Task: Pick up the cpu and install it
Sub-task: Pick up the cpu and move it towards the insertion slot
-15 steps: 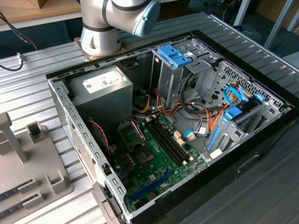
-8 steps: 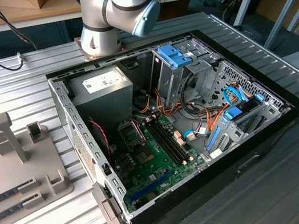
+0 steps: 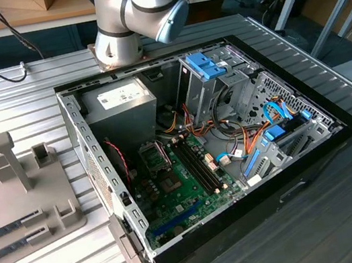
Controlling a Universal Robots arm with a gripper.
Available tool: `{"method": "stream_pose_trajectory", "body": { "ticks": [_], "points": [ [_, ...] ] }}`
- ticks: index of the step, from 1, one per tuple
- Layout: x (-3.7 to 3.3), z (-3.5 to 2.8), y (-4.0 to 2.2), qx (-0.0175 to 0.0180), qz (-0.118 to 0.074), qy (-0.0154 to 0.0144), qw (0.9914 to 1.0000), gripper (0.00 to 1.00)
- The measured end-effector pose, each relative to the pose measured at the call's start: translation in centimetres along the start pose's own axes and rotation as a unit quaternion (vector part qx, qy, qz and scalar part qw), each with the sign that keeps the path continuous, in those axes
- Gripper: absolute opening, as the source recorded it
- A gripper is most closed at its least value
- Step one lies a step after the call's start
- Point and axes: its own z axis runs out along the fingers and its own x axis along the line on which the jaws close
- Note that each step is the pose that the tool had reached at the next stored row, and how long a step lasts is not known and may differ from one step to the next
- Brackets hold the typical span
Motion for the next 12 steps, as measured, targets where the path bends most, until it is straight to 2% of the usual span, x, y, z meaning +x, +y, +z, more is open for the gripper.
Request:
{"method": "stream_pose_trajectory", "body": {
  "ticks": [12],
  "points": [
    [-0.01, -0.45, 0.02, 0.0, 0.0, 0.0, 1.0, 0.47]
  ]
}}
